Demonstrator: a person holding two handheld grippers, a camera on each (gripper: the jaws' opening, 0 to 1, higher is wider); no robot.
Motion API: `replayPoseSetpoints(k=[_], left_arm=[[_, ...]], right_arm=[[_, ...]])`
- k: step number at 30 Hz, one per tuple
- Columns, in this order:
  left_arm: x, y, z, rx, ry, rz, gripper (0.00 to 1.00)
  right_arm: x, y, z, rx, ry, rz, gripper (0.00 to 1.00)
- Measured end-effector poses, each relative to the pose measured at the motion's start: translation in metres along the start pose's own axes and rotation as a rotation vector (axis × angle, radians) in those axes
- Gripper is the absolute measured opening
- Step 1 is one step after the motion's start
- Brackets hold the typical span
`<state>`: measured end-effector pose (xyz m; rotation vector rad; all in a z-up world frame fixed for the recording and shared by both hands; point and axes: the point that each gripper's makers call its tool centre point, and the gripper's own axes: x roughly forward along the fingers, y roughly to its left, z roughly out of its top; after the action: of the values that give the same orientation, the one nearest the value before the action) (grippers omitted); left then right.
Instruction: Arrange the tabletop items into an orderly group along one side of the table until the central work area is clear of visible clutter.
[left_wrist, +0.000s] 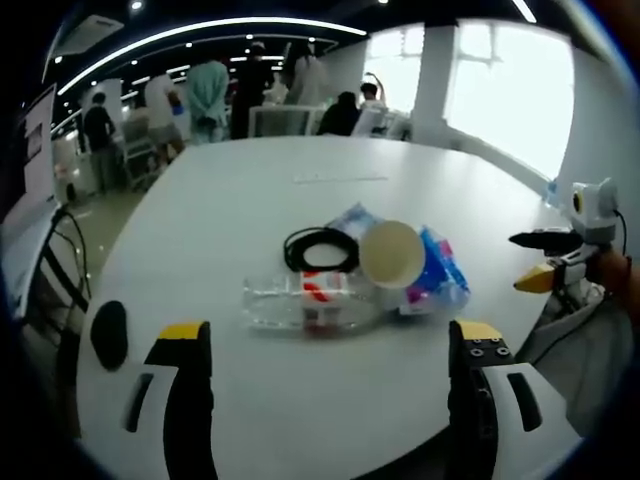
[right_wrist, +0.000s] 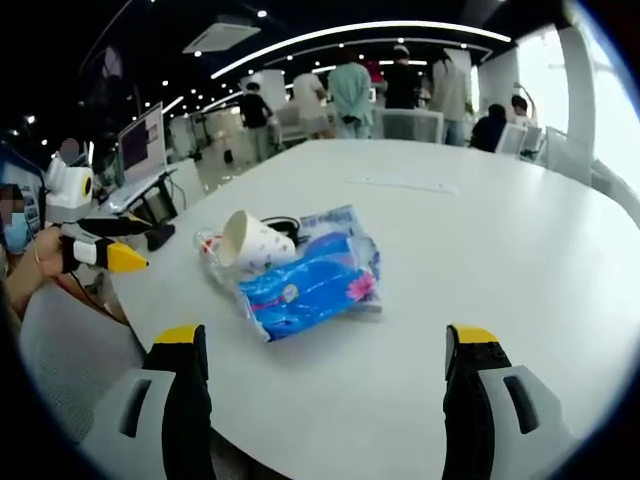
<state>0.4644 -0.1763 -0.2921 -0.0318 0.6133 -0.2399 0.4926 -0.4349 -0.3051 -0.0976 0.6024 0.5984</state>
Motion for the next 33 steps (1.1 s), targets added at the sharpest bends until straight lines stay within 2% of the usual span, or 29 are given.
replayPoseSetpoints(k=[12,24,33], left_arm=[[0.0,0.0,0.0,0.008,0.003,-0.003,0.94],[0.001,0.001,-0.002,0.011,0.015,0.0,0.94],[0.001,0.001,-0.002,0.018,0.018,0.002,0.94]], right_arm=[[0.001,0.002,-0.002,-0.02,0.013,0.001,0.97],[0.002,0.012,-0.003,-0.06,0.023,0.037,0.97],[0.0,0.018,0.003,-0.046,-0.005,0.063,0.97]])
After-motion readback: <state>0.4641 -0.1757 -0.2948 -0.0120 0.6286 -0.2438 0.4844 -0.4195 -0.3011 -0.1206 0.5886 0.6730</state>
